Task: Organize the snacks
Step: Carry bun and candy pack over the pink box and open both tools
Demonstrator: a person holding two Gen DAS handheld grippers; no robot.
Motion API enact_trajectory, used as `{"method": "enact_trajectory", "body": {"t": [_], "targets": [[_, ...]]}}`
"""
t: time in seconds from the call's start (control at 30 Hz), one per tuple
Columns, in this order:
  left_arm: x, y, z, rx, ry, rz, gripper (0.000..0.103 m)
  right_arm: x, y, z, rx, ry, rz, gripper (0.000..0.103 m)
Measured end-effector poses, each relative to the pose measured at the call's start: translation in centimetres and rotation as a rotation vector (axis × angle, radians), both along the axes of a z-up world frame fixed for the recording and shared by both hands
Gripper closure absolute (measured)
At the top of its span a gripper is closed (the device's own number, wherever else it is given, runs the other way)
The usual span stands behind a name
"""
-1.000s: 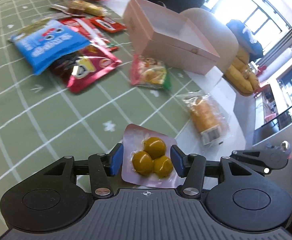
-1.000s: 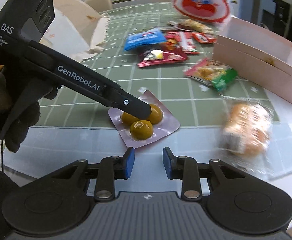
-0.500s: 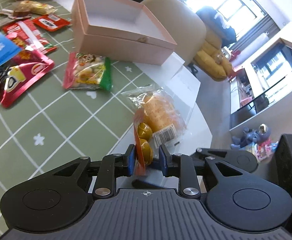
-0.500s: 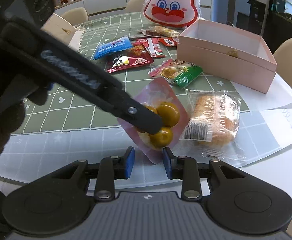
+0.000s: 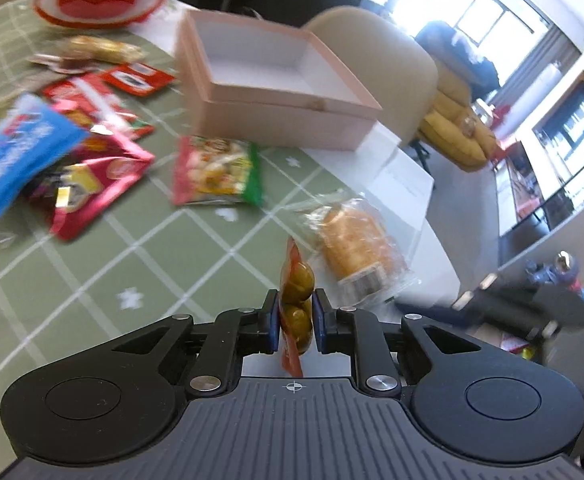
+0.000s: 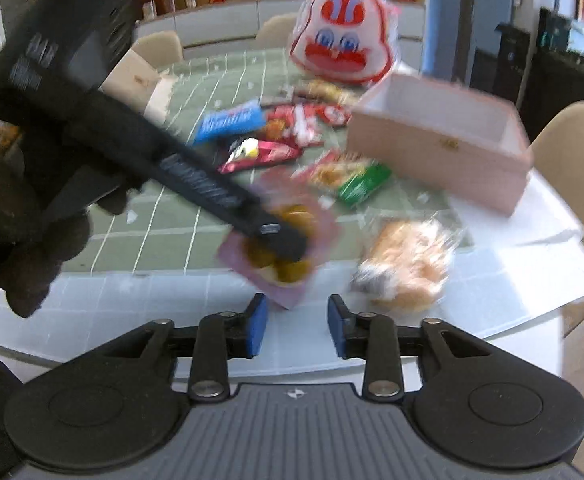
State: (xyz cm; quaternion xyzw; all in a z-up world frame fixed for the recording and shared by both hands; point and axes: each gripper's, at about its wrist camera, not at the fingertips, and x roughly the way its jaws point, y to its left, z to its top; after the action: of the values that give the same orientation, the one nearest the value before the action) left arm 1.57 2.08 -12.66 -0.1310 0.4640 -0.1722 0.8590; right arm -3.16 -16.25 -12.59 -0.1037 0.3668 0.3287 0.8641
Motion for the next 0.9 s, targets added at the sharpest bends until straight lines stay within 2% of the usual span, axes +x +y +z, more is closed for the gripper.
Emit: {"method": "enact_trajectory", "body": {"t": [0.03,0.1,0.13,0.2,0.37,0.43,0.47,0.5,0.6,0.67,0.77,0.83,0.9], "targets": [[-0.5,0.6,0.2,0.002,-0.002,0.014,0.083,0.1,-0.5,0.6,0.011,-0.021,-0.017,0.057],[-1.5,1.6,0.5,0.007,0.000,0.036,0.083,0.5,-1.2,1.6,0.029,-0.075,-0.087,0.035],[-1.9,1.9,0.5,0.011,0.003,0.046,0.083,0.9,-1.4,1.9,0.026,-0.104,-0.135,0.033],[-2.6,2.3,0.5,0.015,0.015,0.060,0.083,2.4,-1.4,1.6,0.022,-0.118,-0.202,0.033],[-3.9,1.9,1.3,0.023,0.015,0.065,0.083,7.6,-0.4,-1.4,-0.024,0.019,-0.270,0.033],[-3.9,1.6,2.2,0.010,-0.003,0.066,0.083,8.6,-0.1,-2.1,-0.048,0.061,-0.256,0.039],[-3.7,1.5,3.0,-0.009,-0.019,0.066,0.083,8.8,-0.1,-2.0,-0.049,0.071,-0.239,0.048],[-3.4,1.6,4.0,-0.034,-0.042,0.066,0.083,8.8,-0.2,-1.4,-0.044,0.082,-0.207,0.049],[-1.3,1.7,7.9,-0.103,-0.143,0.064,0.083,9.0,-1.3,2.2,0.046,0.077,-0.145,0.050],[1.0,1.8,11.0,-0.140,-0.230,0.068,0.083,9.5,-2.6,6.4,0.099,-0.005,-0.119,0.050],[6.1,1.6,14.8,-0.178,-0.342,0.081,0.083,12.0,-3.6,12.4,0.132,-0.167,-0.143,0.050],[10.0,1.1,15.8,-0.199,-0.364,0.088,0.083,14.2,-4.1,14.9,0.140,-0.235,-0.180,0.050],[14.9,1.1,14.7,-0.264,-0.291,0.099,0.083,16.9,-4.4,16.2,0.137,-0.271,-0.228,0.050]]}}
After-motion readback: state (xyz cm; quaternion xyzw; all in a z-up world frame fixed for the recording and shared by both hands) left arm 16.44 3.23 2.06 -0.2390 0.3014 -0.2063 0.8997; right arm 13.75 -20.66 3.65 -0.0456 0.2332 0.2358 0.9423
